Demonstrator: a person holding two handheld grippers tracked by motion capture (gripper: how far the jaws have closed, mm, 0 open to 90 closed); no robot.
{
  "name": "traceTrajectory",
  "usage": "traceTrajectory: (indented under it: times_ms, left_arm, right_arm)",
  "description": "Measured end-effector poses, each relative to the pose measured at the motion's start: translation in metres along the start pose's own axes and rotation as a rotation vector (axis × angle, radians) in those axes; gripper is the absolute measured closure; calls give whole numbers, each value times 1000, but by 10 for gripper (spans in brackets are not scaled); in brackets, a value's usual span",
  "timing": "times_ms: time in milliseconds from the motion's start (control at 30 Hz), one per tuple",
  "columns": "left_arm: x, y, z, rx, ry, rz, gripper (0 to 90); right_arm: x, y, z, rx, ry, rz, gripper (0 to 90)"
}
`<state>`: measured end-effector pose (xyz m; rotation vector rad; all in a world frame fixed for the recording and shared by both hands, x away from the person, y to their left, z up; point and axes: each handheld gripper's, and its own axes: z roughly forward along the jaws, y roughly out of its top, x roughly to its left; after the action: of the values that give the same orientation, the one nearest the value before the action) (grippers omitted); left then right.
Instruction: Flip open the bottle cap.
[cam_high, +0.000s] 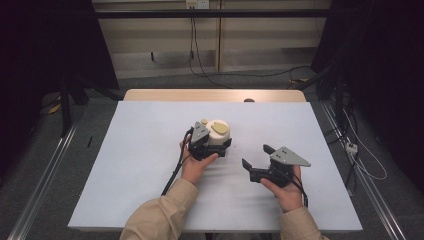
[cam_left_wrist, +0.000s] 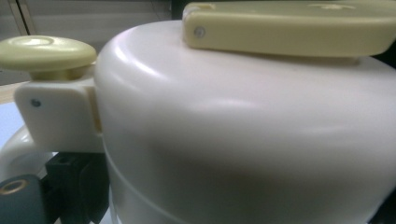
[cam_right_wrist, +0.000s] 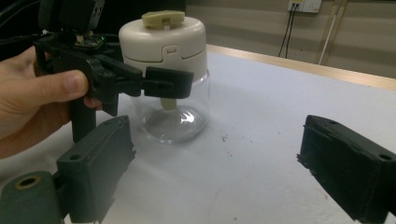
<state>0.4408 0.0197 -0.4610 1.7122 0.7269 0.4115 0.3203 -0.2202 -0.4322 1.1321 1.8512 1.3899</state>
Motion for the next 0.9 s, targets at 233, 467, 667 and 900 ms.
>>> traceTrajectory:
  times_ms: [233,467,667,900]
  left_arm:
    - [0,0,0,0,0,-3,57]
    - [0,0,0,1,2,1,57]
    - [0,0,0,0,2,1,57]
    - [-1,0,0,0,1,-1,56]
  right_arm:
    - [4,9,9,5,7,-6,94]
    - [9,16,19,13,41,8,174]
    - [11,17,23,31,66,16,252]
    - [11,21,26,36,65,14,413]
